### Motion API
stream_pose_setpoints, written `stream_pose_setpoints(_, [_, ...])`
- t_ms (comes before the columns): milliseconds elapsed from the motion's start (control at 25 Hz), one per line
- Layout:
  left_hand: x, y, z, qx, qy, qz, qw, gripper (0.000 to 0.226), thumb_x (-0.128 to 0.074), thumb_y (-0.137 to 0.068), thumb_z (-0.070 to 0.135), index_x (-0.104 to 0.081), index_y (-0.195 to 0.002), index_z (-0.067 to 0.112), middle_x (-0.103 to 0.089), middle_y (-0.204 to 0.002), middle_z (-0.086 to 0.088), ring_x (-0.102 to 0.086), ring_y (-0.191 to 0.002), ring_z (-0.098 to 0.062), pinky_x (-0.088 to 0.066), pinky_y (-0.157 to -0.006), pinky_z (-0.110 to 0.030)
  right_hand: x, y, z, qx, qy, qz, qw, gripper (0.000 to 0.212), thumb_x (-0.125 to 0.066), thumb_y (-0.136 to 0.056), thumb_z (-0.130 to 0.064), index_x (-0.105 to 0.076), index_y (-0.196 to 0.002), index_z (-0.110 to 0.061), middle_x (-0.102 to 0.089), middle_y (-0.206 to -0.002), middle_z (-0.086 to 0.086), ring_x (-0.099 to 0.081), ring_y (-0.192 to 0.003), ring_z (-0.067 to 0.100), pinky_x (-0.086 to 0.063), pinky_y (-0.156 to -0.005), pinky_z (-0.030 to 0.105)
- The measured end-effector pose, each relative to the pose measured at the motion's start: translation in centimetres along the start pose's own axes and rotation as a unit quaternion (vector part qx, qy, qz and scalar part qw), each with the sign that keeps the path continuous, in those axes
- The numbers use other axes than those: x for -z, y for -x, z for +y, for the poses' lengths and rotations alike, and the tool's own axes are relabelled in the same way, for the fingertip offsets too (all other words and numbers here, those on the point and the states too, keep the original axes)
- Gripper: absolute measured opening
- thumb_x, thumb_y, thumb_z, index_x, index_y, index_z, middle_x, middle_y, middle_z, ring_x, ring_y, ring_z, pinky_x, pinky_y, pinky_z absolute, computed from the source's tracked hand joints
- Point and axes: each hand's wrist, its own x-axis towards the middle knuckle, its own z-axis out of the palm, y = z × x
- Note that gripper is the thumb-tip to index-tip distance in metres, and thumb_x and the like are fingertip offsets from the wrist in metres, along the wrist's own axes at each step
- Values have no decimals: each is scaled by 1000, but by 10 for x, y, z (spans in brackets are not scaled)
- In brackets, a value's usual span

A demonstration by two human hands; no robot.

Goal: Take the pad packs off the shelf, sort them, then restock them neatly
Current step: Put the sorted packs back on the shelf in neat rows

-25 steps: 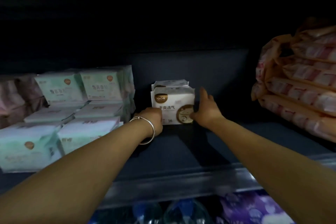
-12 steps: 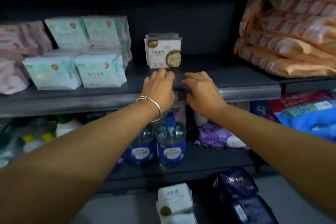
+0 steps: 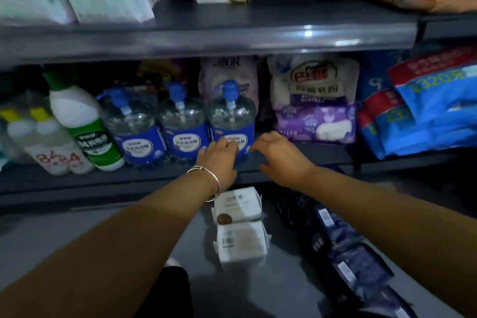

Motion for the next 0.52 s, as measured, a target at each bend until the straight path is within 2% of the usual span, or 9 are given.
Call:
stream_pose_setpoints(160, [-76,3,-9,3,17,-90,996,52,-63,-83,29,-40,-128,19,-39,-130,-4,-37,-123,-25,-33,-98,-40,-80,12,10,-32,-12,-107,994,47,-60,-84,-12,-51,-130,-12,-52,-126,8,-44,-117,27,-37,-99,34])
stream_pose_setpoints(280, [-122,9,-20,-9,52,-122,991,56,-64,-82,34,-39,-130,21,-39,-130,-1,-37,-121,-22,-33,-98,-36,-133,9,16,-31,3,-180,983,54,-63,-84,-18,-45,-134,-13,-46,-133,7,-41,-121,24,-35,-104,34])
stream_pose_setpoints(400, [-154,14,-26,-19,78,-148,986,66,-65,-81,42,-35,-136,22,-38,-133,3,-34,-126,-19,-31,-101,-33,-171,-2,20,-36,27,-215,976,66,-63,-86,-28,-32,-143,-15,-36,-144,5,-37,-124,25,-35,-106,36])
stream_pose_setpoints(520, [-172,13,-30,-32,78,-164,983,74,-68,-78,48,-32,-138,23,-36,-134,4,-32,-126,-18,-30,-100,-32,-194,-13,22,-61,25,-225,972,76,-67,-83,-27,-25,-145,-15,-24,-150,6,-31,-130,25,-31,-110,37])
